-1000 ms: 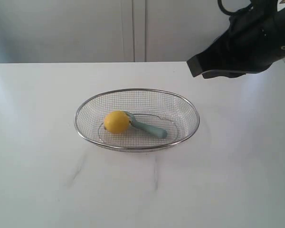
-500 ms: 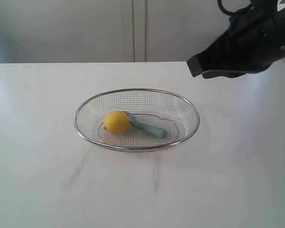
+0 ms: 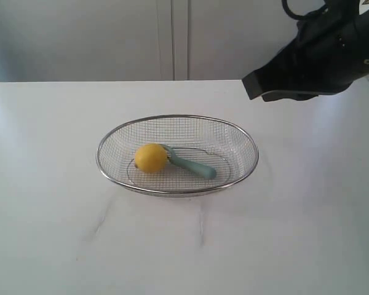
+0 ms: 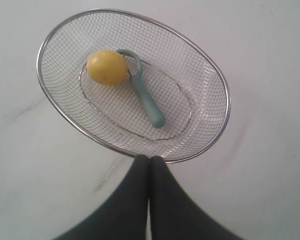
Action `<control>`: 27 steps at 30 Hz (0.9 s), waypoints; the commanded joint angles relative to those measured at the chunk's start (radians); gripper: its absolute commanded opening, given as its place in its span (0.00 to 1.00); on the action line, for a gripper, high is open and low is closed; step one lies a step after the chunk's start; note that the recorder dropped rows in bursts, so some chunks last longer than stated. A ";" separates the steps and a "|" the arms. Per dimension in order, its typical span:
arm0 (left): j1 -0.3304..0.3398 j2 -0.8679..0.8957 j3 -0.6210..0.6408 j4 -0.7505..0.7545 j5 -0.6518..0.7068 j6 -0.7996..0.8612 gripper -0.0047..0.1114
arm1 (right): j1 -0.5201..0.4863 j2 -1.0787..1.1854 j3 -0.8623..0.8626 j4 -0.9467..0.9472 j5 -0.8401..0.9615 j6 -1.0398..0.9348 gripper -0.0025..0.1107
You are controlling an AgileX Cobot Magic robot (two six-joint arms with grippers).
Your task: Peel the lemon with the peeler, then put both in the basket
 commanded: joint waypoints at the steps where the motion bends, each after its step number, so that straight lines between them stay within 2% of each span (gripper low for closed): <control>1: -0.054 -0.008 0.053 0.029 -0.113 0.006 0.04 | -0.001 -0.010 0.004 -0.002 -0.005 0.005 0.02; 4: -0.076 -0.008 0.104 0.039 -0.155 0.006 0.04 | -0.001 -0.010 0.004 -0.002 -0.005 0.005 0.02; 14: -0.076 -0.008 0.172 0.048 -0.218 0.050 0.04 | -0.001 -0.010 0.004 -0.002 -0.005 0.005 0.02; 23: -0.076 -0.008 0.195 0.149 -0.236 0.181 0.04 | -0.001 -0.010 0.004 -0.002 -0.005 0.005 0.02; 27: -0.076 -0.008 0.195 0.157 -0.169 0.263 0.04 | -0.001 -0.010 0.004 -0.002 -0.005 0.005 0.02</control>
